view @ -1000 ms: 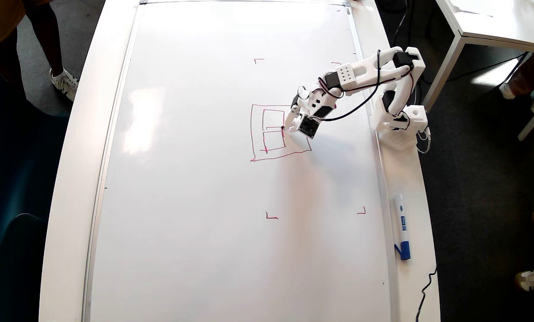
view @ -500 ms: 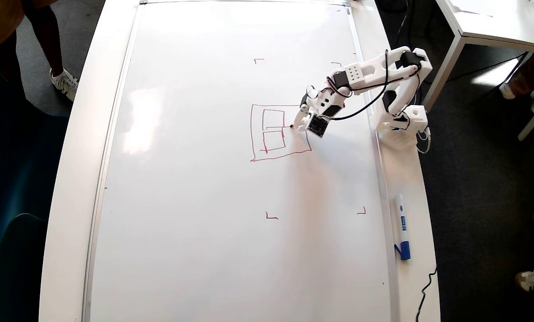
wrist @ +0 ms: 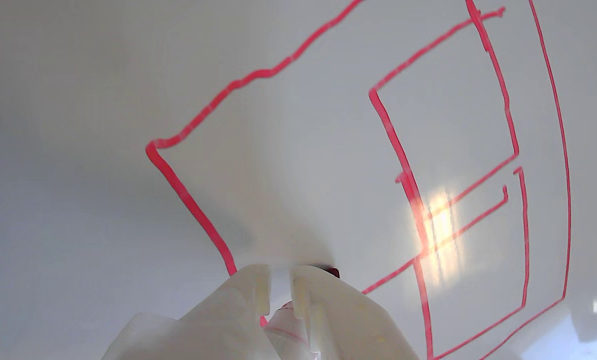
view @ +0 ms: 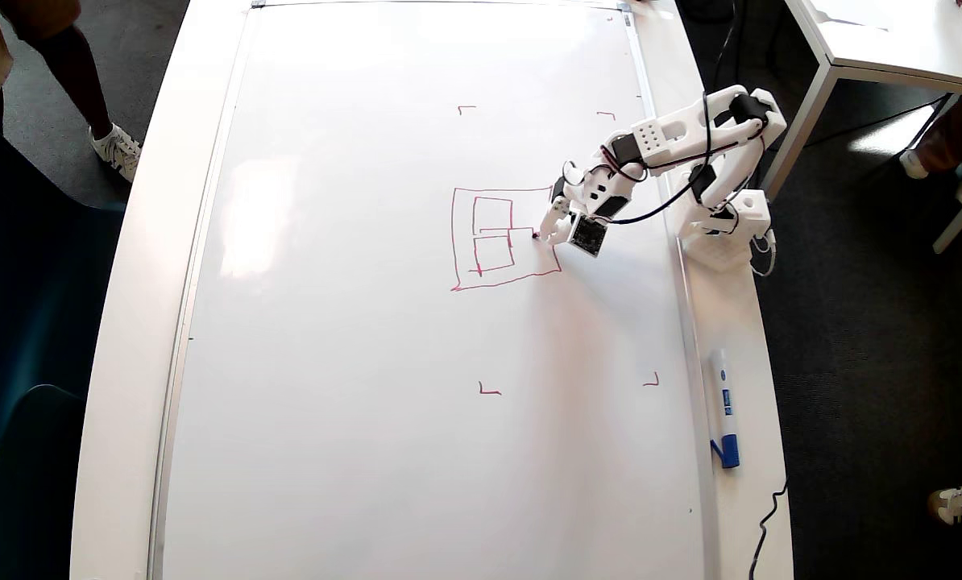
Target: Draw on a whiteboard a robot head using a pen attached to the gripper
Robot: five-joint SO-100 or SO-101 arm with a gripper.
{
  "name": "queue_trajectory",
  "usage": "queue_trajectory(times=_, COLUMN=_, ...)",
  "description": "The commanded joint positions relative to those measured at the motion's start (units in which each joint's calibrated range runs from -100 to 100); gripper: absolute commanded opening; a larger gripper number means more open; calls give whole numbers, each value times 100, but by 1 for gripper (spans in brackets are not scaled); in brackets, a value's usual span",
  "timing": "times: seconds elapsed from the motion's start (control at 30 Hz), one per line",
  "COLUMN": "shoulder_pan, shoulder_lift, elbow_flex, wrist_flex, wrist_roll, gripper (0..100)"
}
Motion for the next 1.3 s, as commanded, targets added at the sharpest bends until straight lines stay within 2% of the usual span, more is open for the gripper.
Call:
queue_trajectory(times=0.0, shoulder_pan=-149, shoulder_lift=-81, elbow_flex=-80, wrist_flex=11, wrist_roll=-20, gripper=1)
queue_trajectory(times=0.23, shoulder_pan=-157, shoulder_lift=19, elbow_flex=-171, wrist_flex=-41, wrist_roll=-25, gripper=1)
queue_trajectory(times=0.53, shoulder_pan=-142, shoulder_lift=1025, elbow_flex=-1242, wrist_flex=-41, wrist_roll=-25, gripper=1)
queue_trajectory(times=1.27, shoulder_pan=293, shoulder_lift=1042, elbow_flex=-1097, wrist_flex=54, wrist_roll=23, gripper=1)
